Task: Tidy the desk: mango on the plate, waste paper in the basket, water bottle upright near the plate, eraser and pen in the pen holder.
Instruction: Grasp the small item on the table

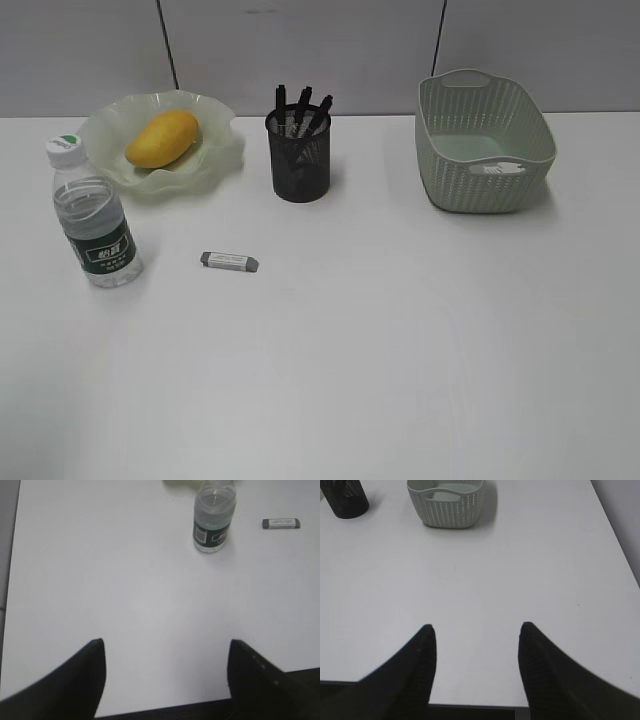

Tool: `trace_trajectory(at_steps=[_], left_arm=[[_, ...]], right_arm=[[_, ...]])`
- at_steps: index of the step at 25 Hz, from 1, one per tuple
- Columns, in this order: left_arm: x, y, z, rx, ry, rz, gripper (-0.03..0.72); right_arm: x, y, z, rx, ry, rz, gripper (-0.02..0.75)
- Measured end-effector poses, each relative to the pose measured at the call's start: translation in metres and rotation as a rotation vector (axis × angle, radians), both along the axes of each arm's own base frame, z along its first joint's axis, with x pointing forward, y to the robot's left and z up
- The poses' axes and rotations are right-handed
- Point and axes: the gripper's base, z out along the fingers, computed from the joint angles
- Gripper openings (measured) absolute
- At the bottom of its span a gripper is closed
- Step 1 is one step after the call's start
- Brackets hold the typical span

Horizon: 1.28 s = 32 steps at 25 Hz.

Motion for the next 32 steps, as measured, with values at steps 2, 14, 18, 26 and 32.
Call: trace_trajectory(at_steps=[2, 14, 18, 26, 32], left_arm=[[0.021, -0.004, 0.018, 0.025, 0.014, -0.061, 0.575], [0.164, -0.045, 0.068, 0.091, 0.033, -0.582, 0.566], [0.202, -0.068, 0.067, 0.207, 0.016, -0.786, 0.553], [0.255, -0.129, 0.025, 0.341, 0.073, -1.121, 0.543], [0.280, -0.170, -0.037, 0.352, 0.232, -1.241, 0.524]], right_arm=[[0.000, 0.000, 0.000, 0.000, 0.000, 0.000, 0.423], [0.000, 0.000, 0.000, -0.001, 0.000, -0.001, 0.421], [0.000, 0.000, 0.000, -0.001, -0.001, -0.001, 0.421], [0.000, 0.000, 0.000, -0.001, -0.001, -0.001, 0.419], [0.000, 0.000, 0.000, -0.001, -0.001, -0.001, 0.417]])
